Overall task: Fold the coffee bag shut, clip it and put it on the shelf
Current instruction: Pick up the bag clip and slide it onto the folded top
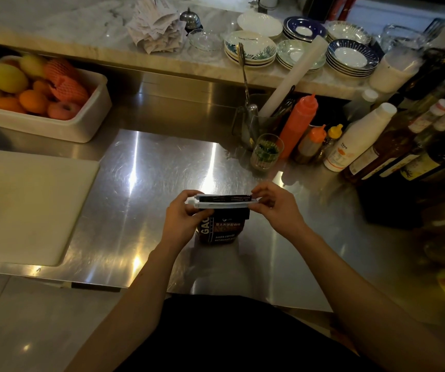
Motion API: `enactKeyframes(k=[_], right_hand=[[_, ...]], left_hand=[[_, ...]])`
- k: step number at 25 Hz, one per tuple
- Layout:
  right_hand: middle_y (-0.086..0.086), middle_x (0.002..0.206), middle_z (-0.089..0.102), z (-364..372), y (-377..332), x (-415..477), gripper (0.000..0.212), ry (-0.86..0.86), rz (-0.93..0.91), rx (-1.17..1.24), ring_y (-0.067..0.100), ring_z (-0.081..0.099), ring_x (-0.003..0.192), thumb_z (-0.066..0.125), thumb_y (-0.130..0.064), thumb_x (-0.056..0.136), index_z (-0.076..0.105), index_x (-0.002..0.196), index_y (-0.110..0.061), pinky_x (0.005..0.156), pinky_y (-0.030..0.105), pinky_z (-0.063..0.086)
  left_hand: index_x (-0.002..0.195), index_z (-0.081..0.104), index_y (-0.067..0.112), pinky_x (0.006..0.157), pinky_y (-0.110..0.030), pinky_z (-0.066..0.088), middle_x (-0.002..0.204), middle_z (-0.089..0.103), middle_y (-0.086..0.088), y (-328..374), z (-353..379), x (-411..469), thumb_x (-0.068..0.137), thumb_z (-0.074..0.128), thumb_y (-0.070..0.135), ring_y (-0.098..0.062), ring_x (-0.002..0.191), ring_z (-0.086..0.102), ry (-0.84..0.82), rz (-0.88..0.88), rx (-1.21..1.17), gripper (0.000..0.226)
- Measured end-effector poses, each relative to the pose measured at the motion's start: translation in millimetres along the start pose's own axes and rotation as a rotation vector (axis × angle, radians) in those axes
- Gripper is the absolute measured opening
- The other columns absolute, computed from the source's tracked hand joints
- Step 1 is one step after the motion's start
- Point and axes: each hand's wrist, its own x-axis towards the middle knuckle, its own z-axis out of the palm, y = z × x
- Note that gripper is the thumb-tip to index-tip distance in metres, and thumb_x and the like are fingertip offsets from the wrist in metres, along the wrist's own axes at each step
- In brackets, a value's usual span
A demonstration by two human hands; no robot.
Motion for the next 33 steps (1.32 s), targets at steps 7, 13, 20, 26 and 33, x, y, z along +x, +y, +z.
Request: enactKeyframes(k=[7, 13, 20, 26, 33], right_hand=[[-0.001, 0.090, 0.069, 7.2, -3.3, 3.3, 0.024, 0.005, -0.005, -0.006, 0.013, 0.067, 0.081, 0.076, -0.009, 0.078, 0.065, 0.098, -0.017, 0.076, 0.023, 0.053], [0.001, 0.090, 0.070, 15.6, 1.7, 2.3, 0.022, 0.077, 0.062, 0.121, 0.015, 0.068, 0.084, 0.075, -0.010, 0.079, 0.064, 0.098, -0.014, 0.079, 0.029, 0.058], [0.015, 0.096, 0.072, 20.9, 1.0, 5.3, 0.021, 0.110, 0.099, 0.237, 0.021, 0.070, 0.088, 0.073, -0.004, 0.079, 0.063, 0.096, -0.011, 0.078, 0.030, 0.059], [0.001, 0.086, 0.070, 16.2, -4.3, 9.2, 0.024, 0.061, 0.068, 0.199, 0.000, 0.068, 0.078, 0.076, -0.002, 0.076, 0.065, 0.095, -0.010, 0.072, 0.013, 0.054], [0.000, 0.090, 0.072, 0.2, -5.0, 14.3, 0.028, -0.050, 0.027, 0.042, 0.006, 0.069, 0.088, 0.080, -0.006, 0.072, 0.068, 0.095, -0.016, 0.078, 0.010, 0.052]], left_hand=[[0.106, 0.064, 0.021, 0.080, -0.029, 0.058, 0.105, 0.069, 0.004, -5.4, 4.5, 1.1, 0.077, 0.079, 0.020, -0.012, 0.096, 0.067, 0.050, -0.005, -0.072, 0.033], [0.105, 0.065, 0.012, 0.077, -0.023, 0.059, 0.097, 0.073, 0.000, -7.9, 11.1, 1.7, 0.076, 0.078, 0.011, -0.005, 0.087, 0.071, 0.038, -0.056, -0.211, 0.032], [0.108, 0.066, 0.007, 0.080, -0.029, 0.058, 0.096, 0.077, -0.008, -10.6, 13.7, 8.5, 0.077, 0.076, 0.004, -0.019, 0.092, 0.074, -0.018, -0.091, -0.280, 0.033], [0.109, 0.067, 0.004, 0.085, -0.032, 0.059, 0.093, 0.076, 0.006, -3.7, 8.4, 11.7, 0.078, 0.075, 0.003, -0.013, 0.092, 0.073, -0.048, -0.032, -0.217, 0.032], [0.096, 0.066, 0.014, 0.077, -0.040, 0.061, 0.092, 0.073, -0.007, -1.5, 3.9, 13.0, 0.073, 0.082, 0.015, -0.023, 0.087, 0.072, -0.046, -0.008, -0.087, 0.028]])
